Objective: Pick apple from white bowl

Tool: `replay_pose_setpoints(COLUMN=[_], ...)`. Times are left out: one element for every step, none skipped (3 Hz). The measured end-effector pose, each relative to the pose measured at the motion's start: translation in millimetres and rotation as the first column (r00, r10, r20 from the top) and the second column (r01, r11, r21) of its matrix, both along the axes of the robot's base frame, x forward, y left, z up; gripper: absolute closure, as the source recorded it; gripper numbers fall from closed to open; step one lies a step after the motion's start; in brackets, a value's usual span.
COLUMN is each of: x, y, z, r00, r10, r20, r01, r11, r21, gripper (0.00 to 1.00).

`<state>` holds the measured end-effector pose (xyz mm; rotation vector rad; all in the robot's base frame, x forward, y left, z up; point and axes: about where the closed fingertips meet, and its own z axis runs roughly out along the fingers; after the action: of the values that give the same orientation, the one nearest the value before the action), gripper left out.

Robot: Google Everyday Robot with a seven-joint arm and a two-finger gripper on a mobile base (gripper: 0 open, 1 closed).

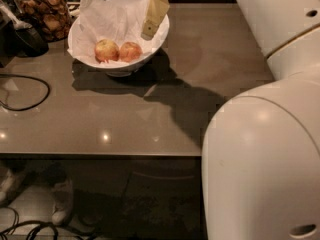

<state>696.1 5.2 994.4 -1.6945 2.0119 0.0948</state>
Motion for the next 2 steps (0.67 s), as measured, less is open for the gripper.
replay_pose_setpoints(x=[5.2, 11.5], y=[5.6, 12.5], z=[-3.7, -12.3], r00=[0.9999, 0.9993], r10=[0.012, 0.024], r20=[-0.008, -0.027], r01=[-0.012, -0.024], r11=[1.0, 1.0], r21=[0.002, 0.003], gripper=[0.11, 0.14])
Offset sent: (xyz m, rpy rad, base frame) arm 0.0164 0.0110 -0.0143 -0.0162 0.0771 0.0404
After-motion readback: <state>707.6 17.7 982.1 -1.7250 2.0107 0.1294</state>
